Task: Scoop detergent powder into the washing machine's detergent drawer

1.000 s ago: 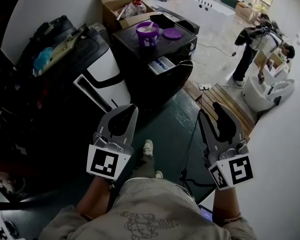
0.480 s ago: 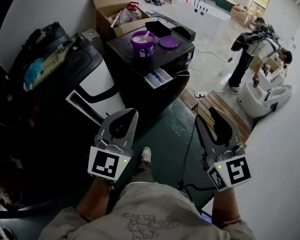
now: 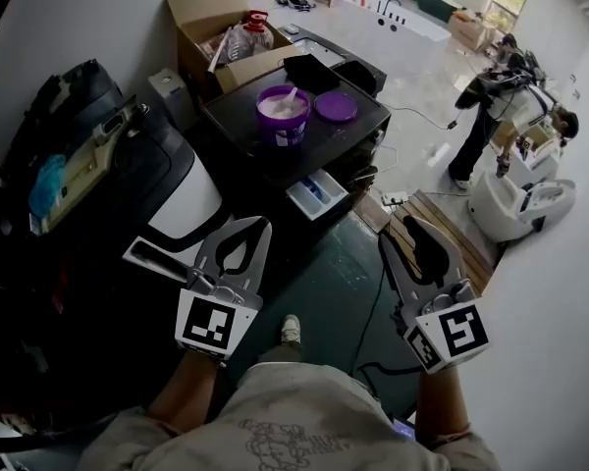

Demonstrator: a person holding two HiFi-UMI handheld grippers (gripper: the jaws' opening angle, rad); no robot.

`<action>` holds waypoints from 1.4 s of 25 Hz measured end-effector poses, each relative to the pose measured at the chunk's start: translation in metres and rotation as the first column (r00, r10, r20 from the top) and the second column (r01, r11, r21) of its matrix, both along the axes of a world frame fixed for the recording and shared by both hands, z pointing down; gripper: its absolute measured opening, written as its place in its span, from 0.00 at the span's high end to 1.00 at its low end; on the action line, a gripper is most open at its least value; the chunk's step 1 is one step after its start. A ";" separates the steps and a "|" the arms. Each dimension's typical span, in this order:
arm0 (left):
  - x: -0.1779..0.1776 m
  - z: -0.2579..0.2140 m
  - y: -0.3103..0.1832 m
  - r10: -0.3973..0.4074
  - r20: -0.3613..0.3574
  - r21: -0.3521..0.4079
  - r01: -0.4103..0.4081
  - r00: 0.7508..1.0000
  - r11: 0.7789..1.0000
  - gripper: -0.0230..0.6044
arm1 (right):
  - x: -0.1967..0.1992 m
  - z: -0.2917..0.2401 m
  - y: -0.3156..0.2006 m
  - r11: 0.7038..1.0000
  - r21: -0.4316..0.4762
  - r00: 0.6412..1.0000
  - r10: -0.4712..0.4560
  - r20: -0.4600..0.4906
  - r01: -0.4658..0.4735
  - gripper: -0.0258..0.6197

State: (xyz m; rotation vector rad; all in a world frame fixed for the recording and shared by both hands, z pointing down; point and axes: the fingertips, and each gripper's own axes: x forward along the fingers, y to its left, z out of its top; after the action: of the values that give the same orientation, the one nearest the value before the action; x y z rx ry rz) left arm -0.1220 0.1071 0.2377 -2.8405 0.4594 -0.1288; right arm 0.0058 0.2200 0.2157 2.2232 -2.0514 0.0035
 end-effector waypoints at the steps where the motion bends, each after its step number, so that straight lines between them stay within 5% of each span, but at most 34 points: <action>1: 0.005 0.000 -0.014 0.004 0.001 -0.001 -0.004 1.000 1.000 0.96 | 0.004 0.000 -0.014 1.000 -0.003 1.000 0.004 -0.001 -0.004 0.68; 7: 0.032 -0.003 -0.072 0.059 -0.010 0.005 -0.059 0.998 0.998 0.96 | 0.025 -0.006 -0.078 0.999 -0.010 0.999 0.037 -0.014 -0.037 0.67; 18: 0.055 0.006 -0.114 0.044 -0.024 -0.004 -0.044 0.999 0.999 0.96 | 0.049 0.009 -0.127 0.999 -0.037 1.000 0.004 0.002 -0.004 0.70; 27: 0.103 0.017 -0.144 -0.026 -0.004 -0.011 0.026 1.000 1.000 0.96 | 0.108 0.026 -0.169 0.996 -0.063 0.998 -0.066 0.018 0.067 0.73; 35: 0.161 0.027 -0.190 -0.138 0.037 -0.031 0.139 0.990 0.990 0.96 | 0.170 0.042 -0.241 0.967 -0.121 0.975 -0.220 0.043 0.223 0.73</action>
State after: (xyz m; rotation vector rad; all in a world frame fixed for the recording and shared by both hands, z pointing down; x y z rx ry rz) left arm 0.0395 -0.0829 0.2642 -2.8322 0.6535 -0.2134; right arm 0.1755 -0.0208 0.2579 1.9231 -2.2366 0.1415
